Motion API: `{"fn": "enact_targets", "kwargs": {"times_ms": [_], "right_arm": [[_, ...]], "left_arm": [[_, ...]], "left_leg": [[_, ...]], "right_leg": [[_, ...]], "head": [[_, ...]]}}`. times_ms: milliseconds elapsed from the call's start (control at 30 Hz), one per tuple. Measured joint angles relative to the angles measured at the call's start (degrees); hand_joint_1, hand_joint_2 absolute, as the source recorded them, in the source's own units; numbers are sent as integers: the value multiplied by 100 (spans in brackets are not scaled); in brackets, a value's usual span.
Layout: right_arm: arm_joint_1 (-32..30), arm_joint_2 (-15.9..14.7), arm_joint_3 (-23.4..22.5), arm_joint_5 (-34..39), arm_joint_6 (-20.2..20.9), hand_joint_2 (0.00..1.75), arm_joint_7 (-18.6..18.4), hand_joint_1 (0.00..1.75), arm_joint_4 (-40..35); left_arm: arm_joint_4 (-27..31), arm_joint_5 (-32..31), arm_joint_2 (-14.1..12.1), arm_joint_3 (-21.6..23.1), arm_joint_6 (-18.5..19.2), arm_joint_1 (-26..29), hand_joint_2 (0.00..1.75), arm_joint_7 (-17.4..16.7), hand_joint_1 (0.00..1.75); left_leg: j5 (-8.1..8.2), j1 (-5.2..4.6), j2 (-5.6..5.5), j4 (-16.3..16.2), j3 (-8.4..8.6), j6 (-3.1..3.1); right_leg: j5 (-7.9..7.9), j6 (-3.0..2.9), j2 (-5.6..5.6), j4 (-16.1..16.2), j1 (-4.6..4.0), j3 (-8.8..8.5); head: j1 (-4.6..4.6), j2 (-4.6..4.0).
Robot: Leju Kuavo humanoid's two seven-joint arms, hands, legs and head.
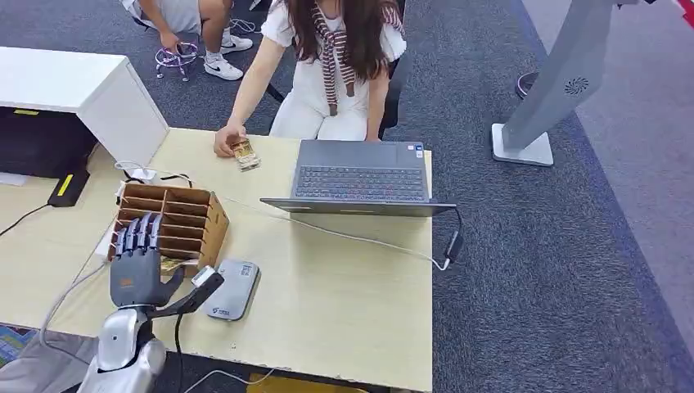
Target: Pass the card to the sensor for recognition and then transmit it.
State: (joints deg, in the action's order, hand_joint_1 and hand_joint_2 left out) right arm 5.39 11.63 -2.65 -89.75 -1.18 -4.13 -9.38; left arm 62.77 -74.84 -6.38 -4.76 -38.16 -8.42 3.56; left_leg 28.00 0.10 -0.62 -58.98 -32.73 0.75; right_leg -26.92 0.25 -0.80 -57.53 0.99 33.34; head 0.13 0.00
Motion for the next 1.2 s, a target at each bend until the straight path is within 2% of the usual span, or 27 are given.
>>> {"fn": "enact_targets", "kwargs": {"times_ms": [367,433,1200], "right_arm": [[1,2,24,-2,0,0,9,0,0],[2,0,35,-2,0,0,11,0,2],[10,0,306,-2,0,0,92,0,0]], "left_arm": [[0,0,22,0,7,-7,175,-4,0],[0,2,28,0,11,-8,175,-4,175],[0,144,59,0,66,-80,175,125,175]], "left_leg": [[0,0,0,0,0,0],[0,0,0,0,0,0],[0,0,0,0,0,0]], "right_leg": [[0,0,0,0,0,0],[0,0,0,0,0,0],[0,0,-1,0,0,0]], "head": [[2,0],[2,0],[0,0]]}}
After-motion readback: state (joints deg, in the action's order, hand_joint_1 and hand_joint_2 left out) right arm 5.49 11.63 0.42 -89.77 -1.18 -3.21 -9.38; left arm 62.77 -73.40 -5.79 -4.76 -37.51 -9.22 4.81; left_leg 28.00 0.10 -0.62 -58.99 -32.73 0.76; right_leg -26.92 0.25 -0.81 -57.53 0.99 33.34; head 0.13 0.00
